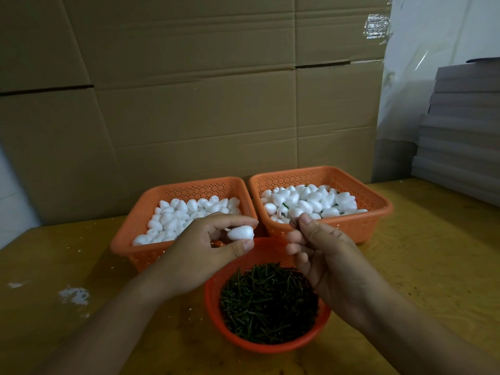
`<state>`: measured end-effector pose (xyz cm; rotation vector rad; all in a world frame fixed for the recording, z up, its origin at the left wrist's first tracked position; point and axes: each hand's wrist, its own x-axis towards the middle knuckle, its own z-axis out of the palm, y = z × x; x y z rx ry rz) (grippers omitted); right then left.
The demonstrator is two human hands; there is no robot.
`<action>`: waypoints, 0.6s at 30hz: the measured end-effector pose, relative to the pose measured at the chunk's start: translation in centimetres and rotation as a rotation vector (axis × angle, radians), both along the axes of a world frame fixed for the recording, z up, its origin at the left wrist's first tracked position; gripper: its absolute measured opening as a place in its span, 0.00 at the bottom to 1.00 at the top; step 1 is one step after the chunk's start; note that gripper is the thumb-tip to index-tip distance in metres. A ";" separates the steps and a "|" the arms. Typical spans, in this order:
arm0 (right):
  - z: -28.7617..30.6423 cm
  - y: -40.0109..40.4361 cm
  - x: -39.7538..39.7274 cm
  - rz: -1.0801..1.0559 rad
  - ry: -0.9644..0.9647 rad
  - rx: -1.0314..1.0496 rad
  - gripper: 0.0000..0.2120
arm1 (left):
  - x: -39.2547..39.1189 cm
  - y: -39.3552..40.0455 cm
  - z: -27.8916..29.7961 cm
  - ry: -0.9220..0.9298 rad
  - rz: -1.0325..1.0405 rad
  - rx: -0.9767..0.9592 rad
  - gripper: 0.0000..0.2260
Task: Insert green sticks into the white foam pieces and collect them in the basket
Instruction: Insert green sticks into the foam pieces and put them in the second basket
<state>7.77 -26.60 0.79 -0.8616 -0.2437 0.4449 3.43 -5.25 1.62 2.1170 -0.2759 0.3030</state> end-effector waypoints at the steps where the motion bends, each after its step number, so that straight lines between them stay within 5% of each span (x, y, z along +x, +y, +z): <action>1: -0.1 0.0 0.1 0.014 0.000 0.010 0.08 | 0.0 0.0 0.0 0.000 0.000 -0.002 0.15; 9: -0.9 -0.1 0.2 0.037 -0.118 -0.040 0.10 | -0.1 -0.2 0.1 -0.007 -0.015 -0.012 0.15; 18: -2.0 0.4 -0.4 -0.270 -0.538 -0.517 0.04 | -0.4 -0.4 0.3 0.029 0.011 -0.034 0.15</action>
